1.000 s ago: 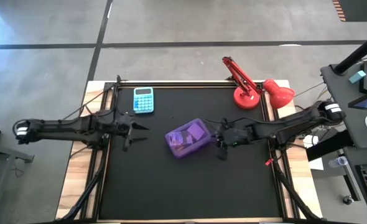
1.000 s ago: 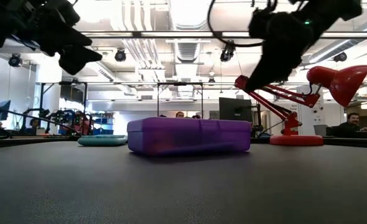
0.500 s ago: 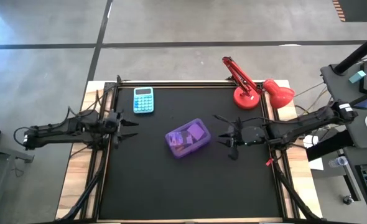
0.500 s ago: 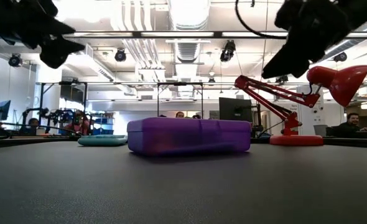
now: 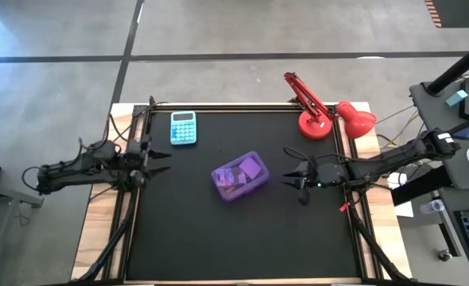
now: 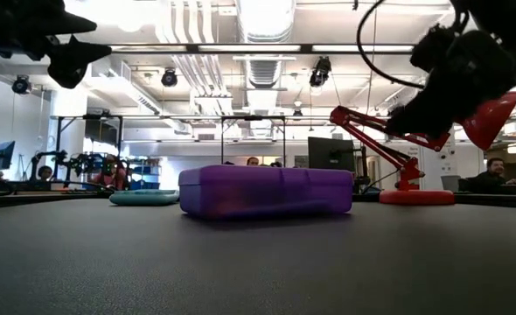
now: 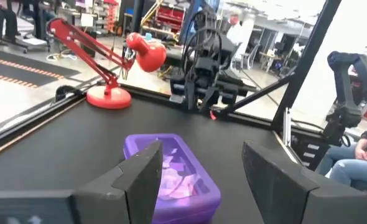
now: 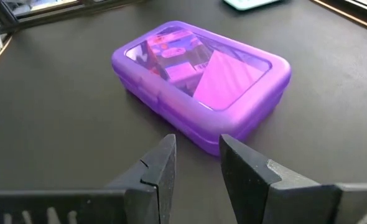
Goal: Pack school essentials
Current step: Return to Home Position
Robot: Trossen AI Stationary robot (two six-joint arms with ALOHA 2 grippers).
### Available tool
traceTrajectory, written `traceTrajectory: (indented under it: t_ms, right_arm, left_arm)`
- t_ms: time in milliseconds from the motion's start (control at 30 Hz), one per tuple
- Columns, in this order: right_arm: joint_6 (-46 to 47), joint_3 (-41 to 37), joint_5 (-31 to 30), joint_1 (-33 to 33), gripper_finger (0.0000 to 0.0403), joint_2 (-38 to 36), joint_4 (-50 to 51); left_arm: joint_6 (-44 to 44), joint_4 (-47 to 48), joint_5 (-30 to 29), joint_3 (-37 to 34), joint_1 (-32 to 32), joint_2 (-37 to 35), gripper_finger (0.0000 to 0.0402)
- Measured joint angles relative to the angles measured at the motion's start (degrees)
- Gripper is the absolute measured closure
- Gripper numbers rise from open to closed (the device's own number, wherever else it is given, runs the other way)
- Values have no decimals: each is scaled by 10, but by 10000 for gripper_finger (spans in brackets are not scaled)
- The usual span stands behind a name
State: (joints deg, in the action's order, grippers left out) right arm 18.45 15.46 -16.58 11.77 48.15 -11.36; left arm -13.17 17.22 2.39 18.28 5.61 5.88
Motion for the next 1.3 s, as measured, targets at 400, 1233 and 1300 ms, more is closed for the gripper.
traceTrajectory:
  t_ms: [400, 1233, 1300]
  right_arm:
    - [4, -100, 0, 0, 289, -9, -136]
    - [15, -143, 0, 0, 289, -7, -173]
    - [15, -143, 0, 0, 289, -7, -173]
  left_arm:
    - [0, 2, 0, -16, 0, -27, 197]
    - [-28, -189, -7, -178, 0, -30, 197]
    - [-26, -202, -8, -178, 0, -30, 197]
